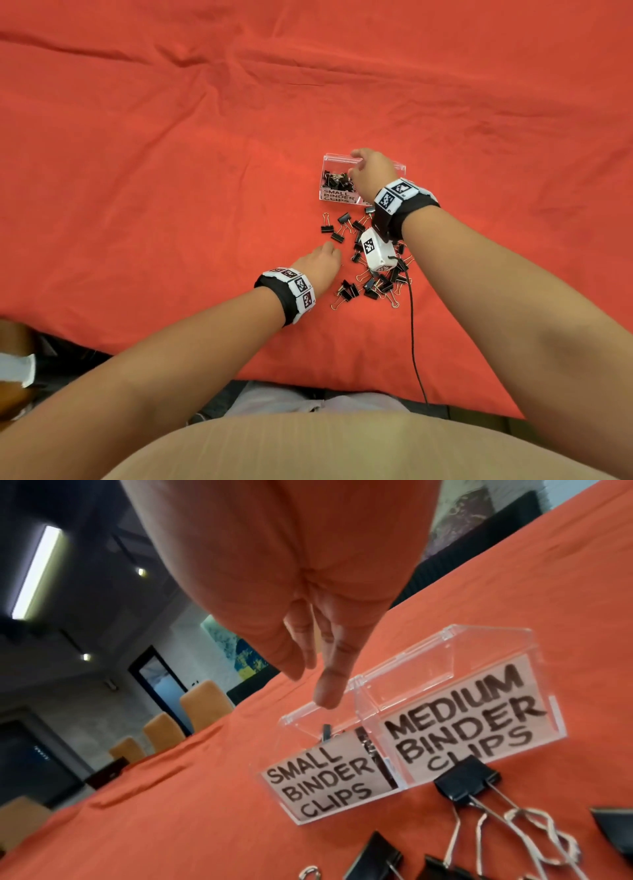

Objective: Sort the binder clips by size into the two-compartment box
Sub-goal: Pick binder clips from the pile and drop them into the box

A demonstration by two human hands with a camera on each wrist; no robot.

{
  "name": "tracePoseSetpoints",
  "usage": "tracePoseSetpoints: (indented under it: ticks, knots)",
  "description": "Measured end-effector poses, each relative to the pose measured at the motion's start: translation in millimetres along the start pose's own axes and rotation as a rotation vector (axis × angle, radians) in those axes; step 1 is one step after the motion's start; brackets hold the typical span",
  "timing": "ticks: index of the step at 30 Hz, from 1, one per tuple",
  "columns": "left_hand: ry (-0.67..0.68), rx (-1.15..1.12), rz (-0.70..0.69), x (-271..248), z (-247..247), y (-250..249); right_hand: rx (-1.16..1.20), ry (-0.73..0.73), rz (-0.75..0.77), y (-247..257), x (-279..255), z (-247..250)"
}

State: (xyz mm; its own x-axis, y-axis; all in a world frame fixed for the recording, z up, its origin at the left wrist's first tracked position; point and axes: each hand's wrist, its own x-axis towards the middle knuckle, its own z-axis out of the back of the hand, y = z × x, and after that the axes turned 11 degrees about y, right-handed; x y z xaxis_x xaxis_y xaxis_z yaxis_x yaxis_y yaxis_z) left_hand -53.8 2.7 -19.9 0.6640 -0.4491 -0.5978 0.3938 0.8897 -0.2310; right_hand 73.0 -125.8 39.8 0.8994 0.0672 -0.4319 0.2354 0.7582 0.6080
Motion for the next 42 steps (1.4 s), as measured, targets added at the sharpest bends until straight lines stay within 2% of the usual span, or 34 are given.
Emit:
tracePoseSetpoints:
  ticks: [2, 5, 9, 13, 17, 22, 25, 30, 33, 36, 38, 42]
  knots:
    - [-0.033, -0.189, 0.03, 2, 10, 7, 0.057, -0.03, 0.011, -7, -8, 1]
    - [-0.219, -0.415, 0.049, 9, 37, 18, 0.11, -0.057, 0.035, -22, -29, 0]
    - [-0.363, -0.442, 0.061, 32, 89, 28, 0.005, 0.082, 0.034, -52, -63, -23]
    - [-0.358, -0.379, 0.109, 62, 117, 36, -0.209, 0.208, 0.05, -77, -85, -53]
    - [-0.332, -0.407, 0.135, 66, 122, 36, -0.284, 0.175, 0.061, -85, -92, -71]
    - [-0.322, -0.417, 0.038, 46, 103, 30, -0.251, 0.168, 0.111, -85, -91, -75]
    - [-0.32, -0.403, 0.012, 31, 84, 22, -0.081, 0.121, 0.071, -85, -90, -69]
    - [-0.211, -0.305, -0.084, 17, 34, 1, 0.342, -0.026, -0.081, -90, -96, -50]
    - [-0.144, -0.191, -0.17, 19, 14, -10, 0.691, -0.022, -0.187, -97, -102, -38]
    - [-0.123, -0.14, -0.156, 22, 8, -15, 0.965, -0.009, -0.284, -105, -106, -33]
    - [-0.127, -0.11, -0.126, 25, 9, -15, 0.863, -0.02, -0.314, -110, -109, -33]
    - [-0.092, -0.152, -0.059, 27, 10, -11, 0.246, -0.005, -0.219, -117, -112, -44]
